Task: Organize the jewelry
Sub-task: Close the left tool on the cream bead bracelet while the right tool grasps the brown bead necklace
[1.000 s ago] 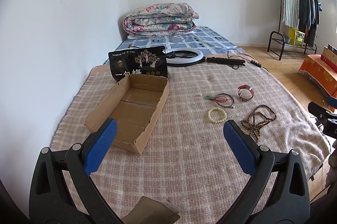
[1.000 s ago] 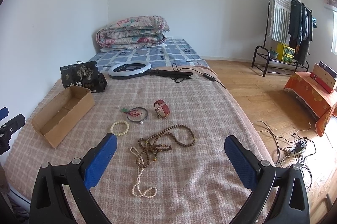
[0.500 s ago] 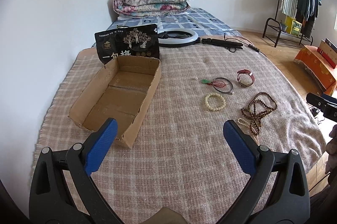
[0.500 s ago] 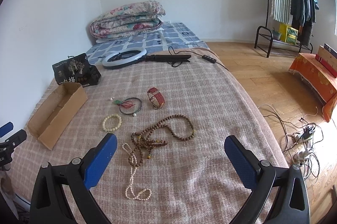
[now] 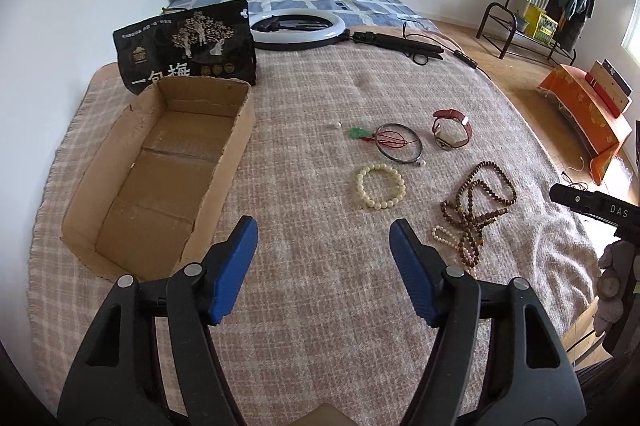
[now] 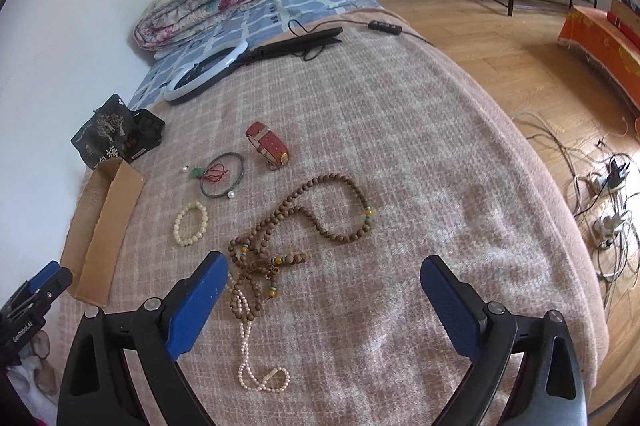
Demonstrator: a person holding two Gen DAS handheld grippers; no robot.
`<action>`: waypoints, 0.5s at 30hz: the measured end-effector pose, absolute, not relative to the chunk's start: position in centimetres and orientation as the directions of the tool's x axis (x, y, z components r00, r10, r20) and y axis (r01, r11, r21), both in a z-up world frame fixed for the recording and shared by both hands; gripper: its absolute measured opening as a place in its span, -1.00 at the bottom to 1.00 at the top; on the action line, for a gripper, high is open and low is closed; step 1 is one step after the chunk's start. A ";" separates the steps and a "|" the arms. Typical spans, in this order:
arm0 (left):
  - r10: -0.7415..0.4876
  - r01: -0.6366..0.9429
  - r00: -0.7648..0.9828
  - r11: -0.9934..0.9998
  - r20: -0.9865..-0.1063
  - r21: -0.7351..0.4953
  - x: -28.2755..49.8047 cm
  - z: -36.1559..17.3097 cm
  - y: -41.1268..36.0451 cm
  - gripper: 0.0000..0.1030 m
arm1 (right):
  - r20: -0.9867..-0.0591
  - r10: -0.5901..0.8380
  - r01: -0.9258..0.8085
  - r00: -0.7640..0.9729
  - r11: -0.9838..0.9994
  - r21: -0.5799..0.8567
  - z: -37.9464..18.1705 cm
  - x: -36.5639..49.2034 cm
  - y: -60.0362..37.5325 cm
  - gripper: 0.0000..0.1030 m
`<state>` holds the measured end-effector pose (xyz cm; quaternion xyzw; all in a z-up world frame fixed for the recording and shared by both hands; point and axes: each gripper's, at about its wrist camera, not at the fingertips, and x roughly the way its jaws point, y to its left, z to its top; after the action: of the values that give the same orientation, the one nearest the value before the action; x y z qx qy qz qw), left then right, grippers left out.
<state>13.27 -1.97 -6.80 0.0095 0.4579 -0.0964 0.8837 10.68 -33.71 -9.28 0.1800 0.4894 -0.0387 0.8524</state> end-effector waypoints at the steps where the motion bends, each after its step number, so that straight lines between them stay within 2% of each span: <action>1: -0.158 0.176 0.554 0.982 -0.817 -0.071 13.8 -7.2 -2.1 0.17 | -0.856 0.118 0.251 0.504 0.928 0.276 -9.7 11.0 -33.8 0.79; 5: -0.197 0.192 0.479 0.974 -0.855 -0.117 15.4 -8.4 -2.6 0.14 | -0.873 0.151 0.236 0.465 0.929 0.286 -11.3 12.2 -33.2 0.69; 9: -0.207 0.195 0.503 0.973 -0.839 -0.123 15.7 -8.2 -3.1 0.14 | -0.874 0.174 0.141 0.454 0.954 0.263 -11.6 13.1 -31.0 0.66; 15: -0.212 0.201 0.493 0.971 -0.844 -0.127 16.9 -9.4 -3.8 0.12 | -0.895 0.067 -0.077 0.441 0.996 0.037 -12.1 13.9 -26.7 0.62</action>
<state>16.93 -3.77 -9.42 -0.0058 0.4891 -0.1195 0.8640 13.94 -26.66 -12.12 -0.0046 0.5270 0.0424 0.8488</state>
